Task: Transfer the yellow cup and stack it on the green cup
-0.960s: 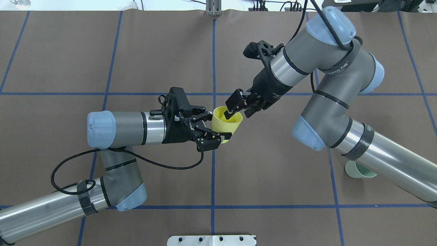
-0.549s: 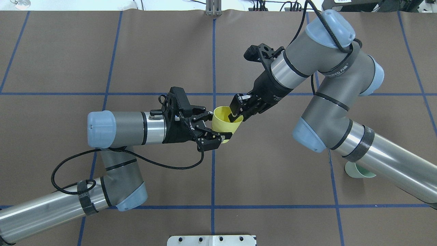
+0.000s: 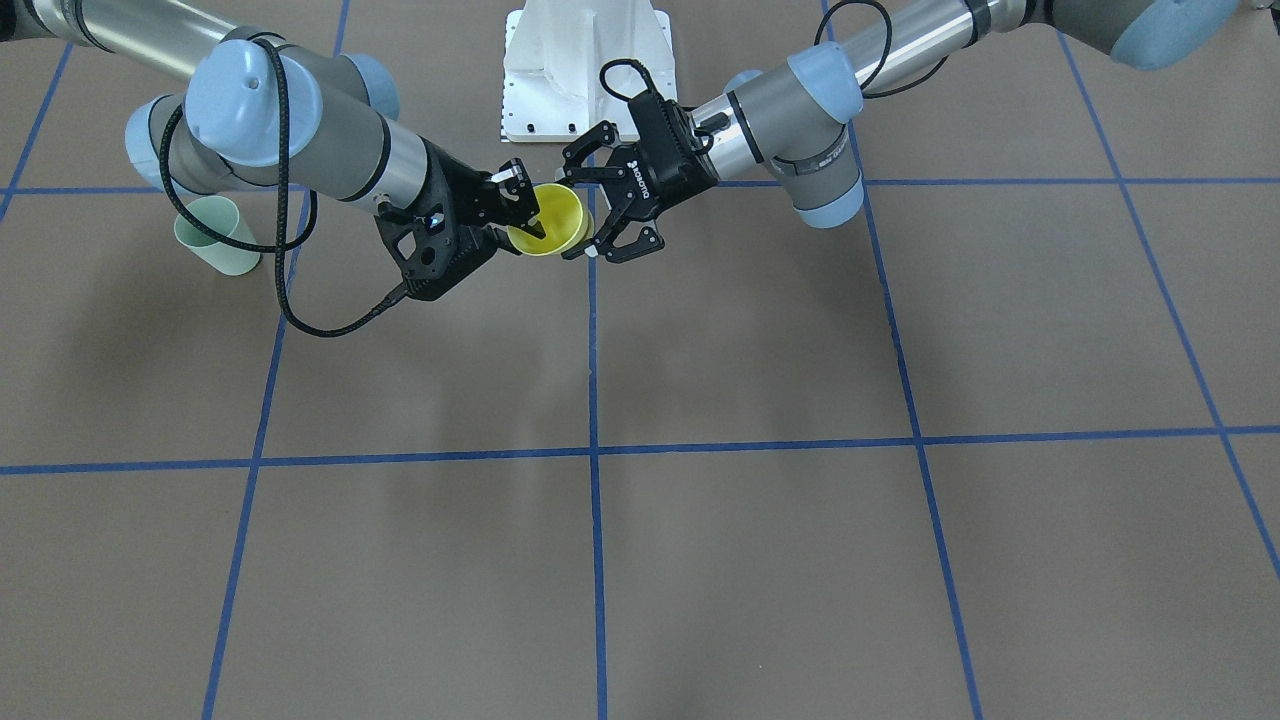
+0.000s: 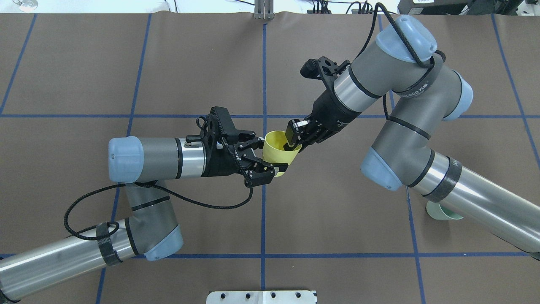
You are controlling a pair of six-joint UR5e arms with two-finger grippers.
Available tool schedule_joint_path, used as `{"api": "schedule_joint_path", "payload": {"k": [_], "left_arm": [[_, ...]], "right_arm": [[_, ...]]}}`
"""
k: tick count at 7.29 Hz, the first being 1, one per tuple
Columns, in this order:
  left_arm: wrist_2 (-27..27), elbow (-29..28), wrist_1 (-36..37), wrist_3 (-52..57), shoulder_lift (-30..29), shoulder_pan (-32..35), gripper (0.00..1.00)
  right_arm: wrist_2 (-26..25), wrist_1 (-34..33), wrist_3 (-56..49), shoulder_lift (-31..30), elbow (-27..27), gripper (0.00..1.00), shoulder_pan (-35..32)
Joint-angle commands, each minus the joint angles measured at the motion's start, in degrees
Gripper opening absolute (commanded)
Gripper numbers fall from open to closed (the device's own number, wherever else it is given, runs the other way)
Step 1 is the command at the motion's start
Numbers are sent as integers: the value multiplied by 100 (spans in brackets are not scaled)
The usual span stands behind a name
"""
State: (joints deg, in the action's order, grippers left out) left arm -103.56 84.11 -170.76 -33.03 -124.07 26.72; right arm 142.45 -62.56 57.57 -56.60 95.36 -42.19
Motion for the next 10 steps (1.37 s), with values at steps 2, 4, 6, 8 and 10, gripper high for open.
{"api": "schedule_joint_path", "payload": {"k": [2, 4, 6, 8, 10], "left_arm": [[-7, 0, -1, -2, 5, 9, 0], [-7, -18, -1, -2, 5, 9, 0], [2, -18, -1, -28, 5, 9, 0], [2, -18, 8, -28, 5, 9, 100], [72, -18, -1, -133, 5, 9, 100]], "right_arm": [[2, 15, -9, -44, 0, 15, 1], [10, 33, -18, -97, 9, 13, -8], [11, 42, 0, -132, 53, 0, -8], [2, 42, 61, -141, 70, 0, -8], [2, 50, 70, -141, 70, 0, 0]]}}
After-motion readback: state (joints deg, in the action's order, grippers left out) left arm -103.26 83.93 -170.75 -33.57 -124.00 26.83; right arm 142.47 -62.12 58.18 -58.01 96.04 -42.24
